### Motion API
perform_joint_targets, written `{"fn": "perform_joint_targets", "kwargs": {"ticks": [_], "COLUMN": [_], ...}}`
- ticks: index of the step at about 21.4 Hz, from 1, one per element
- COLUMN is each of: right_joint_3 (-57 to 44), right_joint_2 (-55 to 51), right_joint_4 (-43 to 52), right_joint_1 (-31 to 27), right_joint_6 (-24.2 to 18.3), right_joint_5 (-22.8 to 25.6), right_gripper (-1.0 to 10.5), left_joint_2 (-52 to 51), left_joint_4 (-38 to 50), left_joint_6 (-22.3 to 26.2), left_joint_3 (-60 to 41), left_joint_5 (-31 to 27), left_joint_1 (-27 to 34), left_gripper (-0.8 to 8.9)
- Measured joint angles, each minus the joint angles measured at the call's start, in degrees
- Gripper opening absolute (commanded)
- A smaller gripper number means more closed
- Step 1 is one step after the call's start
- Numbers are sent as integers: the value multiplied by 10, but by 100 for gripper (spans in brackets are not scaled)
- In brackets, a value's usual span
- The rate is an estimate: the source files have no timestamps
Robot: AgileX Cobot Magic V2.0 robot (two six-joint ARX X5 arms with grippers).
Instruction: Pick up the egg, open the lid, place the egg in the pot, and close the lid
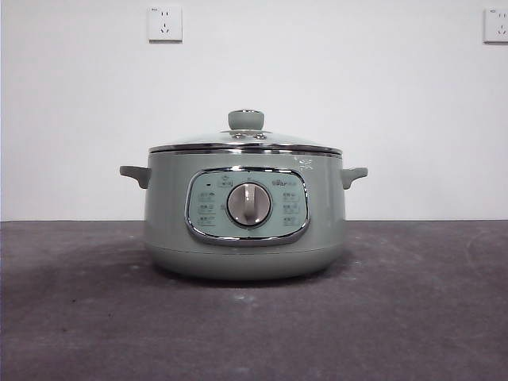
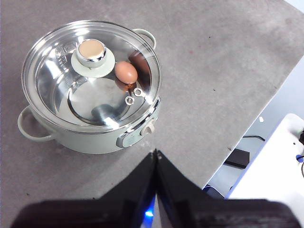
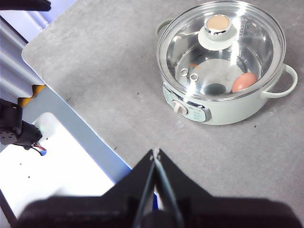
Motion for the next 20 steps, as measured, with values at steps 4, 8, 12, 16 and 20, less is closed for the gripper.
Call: {"fn": "perform_joint_targets", "kwargs": {"ticks": [4, 8, 12, 16, 20], "right_joint_3": [0, 0, 0, 0, 0], "right_joint_2": [0, 0, 0, 0, 0], "right_joint_4": [0, 0, 0, 0, 0], "right_joint_1": [0, 0, 0, 0, 0], "right_joint_6": [0, 0, 0, 0, 0], "right_joint_5": [0, 0, 0, 0, 0], "right_gripper": [1, 1, 1, 1, 1], "left_joint_2": [-1, -57, -199, -349, -417], "left_joint_4": [3, 153, 403, 609, 661], "left_joint_6": [4, 38, 55, 59, 59], "left_joint_3": [0, -28, -186, -414, -546], "left_joint_5": [-17, -38, 27, 24, 6], "left_joint_1": [-2, 42, 151, 247, 275], "left_gripper": [-4, -4, -4, -4, -4]}}
